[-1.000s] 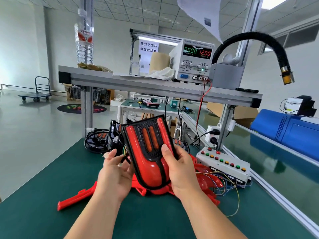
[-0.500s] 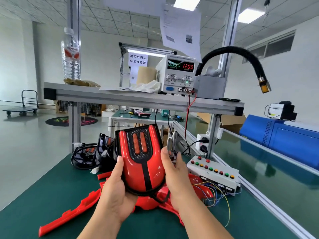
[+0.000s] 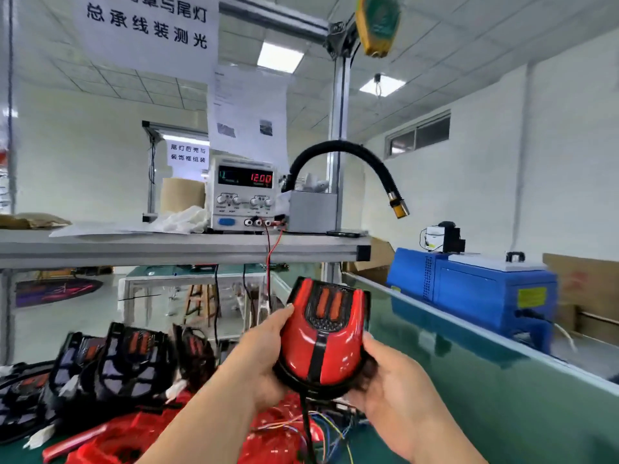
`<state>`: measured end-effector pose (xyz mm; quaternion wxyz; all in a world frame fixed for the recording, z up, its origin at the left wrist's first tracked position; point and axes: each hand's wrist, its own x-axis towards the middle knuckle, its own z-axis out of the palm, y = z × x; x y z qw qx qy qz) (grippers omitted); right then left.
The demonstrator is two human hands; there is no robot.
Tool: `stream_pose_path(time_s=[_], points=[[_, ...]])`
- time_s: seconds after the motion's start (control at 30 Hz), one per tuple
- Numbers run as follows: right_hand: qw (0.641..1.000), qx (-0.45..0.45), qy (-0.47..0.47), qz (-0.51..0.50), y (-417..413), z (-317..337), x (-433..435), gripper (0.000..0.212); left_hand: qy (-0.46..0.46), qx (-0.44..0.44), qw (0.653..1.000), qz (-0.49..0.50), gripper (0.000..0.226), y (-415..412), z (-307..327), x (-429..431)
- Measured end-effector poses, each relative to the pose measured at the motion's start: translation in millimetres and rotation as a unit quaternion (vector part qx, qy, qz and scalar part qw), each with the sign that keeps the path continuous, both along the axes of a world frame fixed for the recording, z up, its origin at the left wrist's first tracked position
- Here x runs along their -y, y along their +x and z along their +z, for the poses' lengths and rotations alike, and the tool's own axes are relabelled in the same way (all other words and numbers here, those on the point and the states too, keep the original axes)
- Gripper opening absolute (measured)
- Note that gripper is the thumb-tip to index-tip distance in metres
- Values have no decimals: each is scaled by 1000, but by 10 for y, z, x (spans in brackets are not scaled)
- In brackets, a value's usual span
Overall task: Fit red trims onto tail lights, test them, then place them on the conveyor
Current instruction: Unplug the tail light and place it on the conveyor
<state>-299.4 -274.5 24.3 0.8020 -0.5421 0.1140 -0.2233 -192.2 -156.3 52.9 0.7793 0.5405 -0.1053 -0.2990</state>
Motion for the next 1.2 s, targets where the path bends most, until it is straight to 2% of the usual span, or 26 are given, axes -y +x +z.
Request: stream_pose_path(time_s=[0.07, 0.1, 0.2, 0.23, 0.37, 0.47, 0.53, 0.67, 0.73, 0.87, 0.93, 1.0, 1.07, 1.13, 1.2], points=[[996, -11, -66, -64, -151, 78, 275, 43, -1, -1, 999, -39, 45, -64, 130, 362], [989, -23, -107, -104, -212, 106, 404, 56, -8, -4, 998, -57, 48, -97, 182, 532], [964, -77, -162, -197, -364, 44, 787, 114, -27, -20, 995, -98, 48, -191, 277, 982], [963, -90, -156, -198, -386, -11, 903, 124, -29, -26, 993, -109, 45, -218, 280, 1109], [981, -124, -20, -146, -371, -279, 1270, 131, -2, -84, 984, -159, 48, -268, 161, 1548], [976, -157, 36, -145, -407, -321, 1371, 111, 22, -116, 979, -168, 47, -258, 39, 1770], [972, -171, 56, -153, -388, -336, 1456, 113, 34, -126, 978, -163, 45, -222, -15, 1897], [963, -174, 87, -186, -273, -310, 1643, 94, 47, -154, 978, -132, 21, -184, -17, 2074], [956, -198, 64, -206, -206, -270, 1773, 90, 48, -157, 979, -123, 22, -123, -18, 2161], [938, -250, -58, -232, -197, -213, 1961, 101, 28, -157, 980, -116, 27, -34, 27, 2255], [931, -255, -94, -243, -241, -262, 2006, 92, 9, -153, 982, -108, 30, 31, 58, 2312], [947, -236, -59, -211, -224, -409, 2006, 72, -12, -144, 985, -98, 31, 76, 97, 2366], [953, -224, 16, -203, -124, -570, 2014, 49, -24, -125, 988, -86, 32, 91, 125, 2417], [954, -189, 115, -203, -28, -625, 1984, 27, -17, -97, 992, -85, 33, 98, 119, 2455], [949, -175, 174, -198, 15, -571, 1970, 10, 13, -56, 994, -98, 35, 104, 70, 2457]])
